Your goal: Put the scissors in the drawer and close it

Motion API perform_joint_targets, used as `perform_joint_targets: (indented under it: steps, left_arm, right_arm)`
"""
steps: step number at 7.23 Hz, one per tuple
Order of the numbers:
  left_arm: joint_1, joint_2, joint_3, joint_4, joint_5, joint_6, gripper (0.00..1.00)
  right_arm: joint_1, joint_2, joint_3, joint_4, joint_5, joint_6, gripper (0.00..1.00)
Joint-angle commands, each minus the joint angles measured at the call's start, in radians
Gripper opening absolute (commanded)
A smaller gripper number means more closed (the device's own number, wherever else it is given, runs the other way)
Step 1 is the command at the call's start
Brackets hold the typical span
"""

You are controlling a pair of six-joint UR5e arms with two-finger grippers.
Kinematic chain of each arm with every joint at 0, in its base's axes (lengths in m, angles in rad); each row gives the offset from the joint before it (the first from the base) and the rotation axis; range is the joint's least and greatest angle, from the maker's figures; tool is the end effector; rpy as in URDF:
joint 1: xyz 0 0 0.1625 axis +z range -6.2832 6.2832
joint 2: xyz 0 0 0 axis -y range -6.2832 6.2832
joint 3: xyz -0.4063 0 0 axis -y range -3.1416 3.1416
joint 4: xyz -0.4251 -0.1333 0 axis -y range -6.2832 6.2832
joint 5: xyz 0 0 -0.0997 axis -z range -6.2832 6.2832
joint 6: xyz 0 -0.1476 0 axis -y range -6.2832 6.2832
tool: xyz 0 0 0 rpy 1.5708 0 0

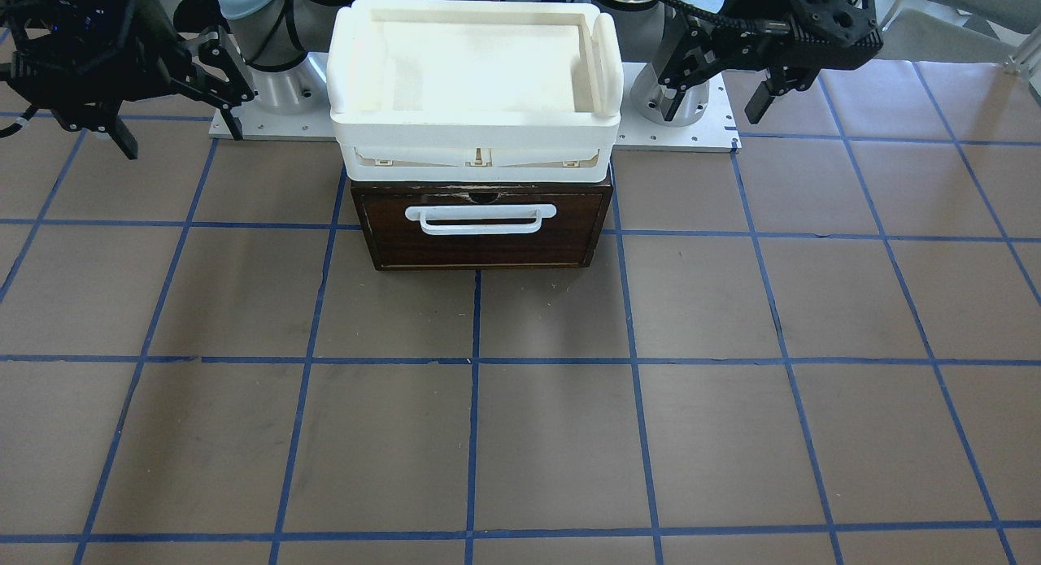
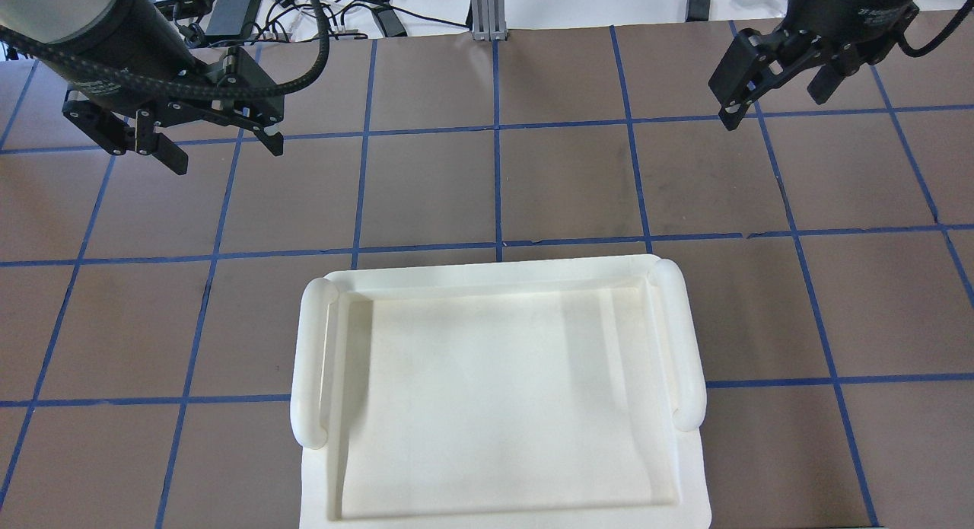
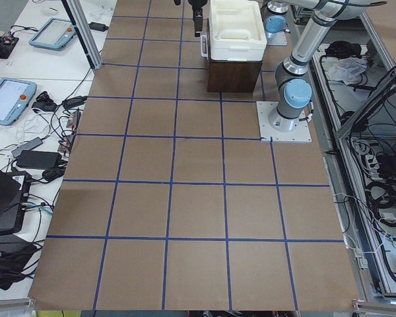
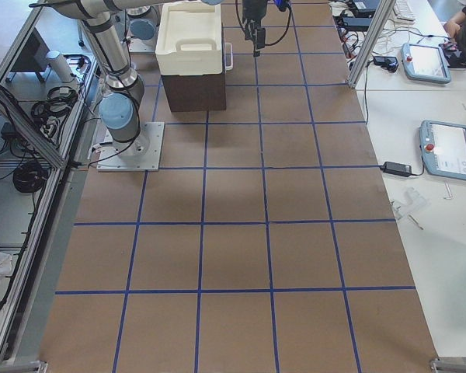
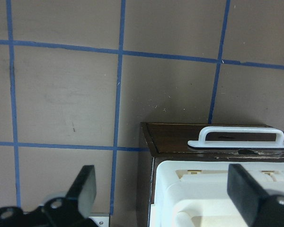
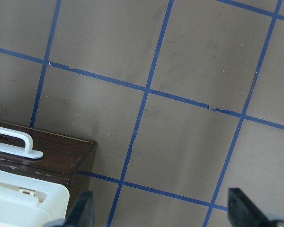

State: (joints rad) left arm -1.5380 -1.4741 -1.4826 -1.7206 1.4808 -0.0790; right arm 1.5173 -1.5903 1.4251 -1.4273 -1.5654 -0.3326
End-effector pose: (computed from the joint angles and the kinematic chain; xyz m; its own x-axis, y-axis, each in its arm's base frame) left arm -0.1306 -0.4880 0.5016 -0.9898 -0.1082 0.0923 -0.1112 0.9934 -0.0279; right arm 0.1064 -0.5207 0.4932 -0.9613 -0.2755 0.0020 -0.2755 0.9610 -0.0223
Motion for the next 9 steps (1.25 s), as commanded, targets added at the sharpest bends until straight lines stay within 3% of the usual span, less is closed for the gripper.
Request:
perform_joint_targets:
  steps: [1, 2, 4, 9]
  left_arm:
    - [-0.002, -0.038, -0.007, 0.124, 0.076, -0.014, 1.00]
    - [-0.022, -0.072, 0.004, 0.187, 0.085, -0.015, 1.00]
    - [-0.066, -0.091, 0.008, 0.193, 0.121, 0.033, 1.00]
    - [-0.066, -0.061, -0.013, 0.188, 0.078, 0.048, 1.00]
  right_arm:
    - [0.000, 0.001, 0.000, -0.001, 0.002, -0.002, 1.00]
    - [-0.002, 0.000, 0.000, -0.001, 0.001, -0.002, 1.00]
    - [0.000, 0.001, 0.000, -0.001, 0.001, -0.002, 1.00]
    - [0.001, 0.000, -0.002, -0.002, 0.004, 0.000, 1.00]
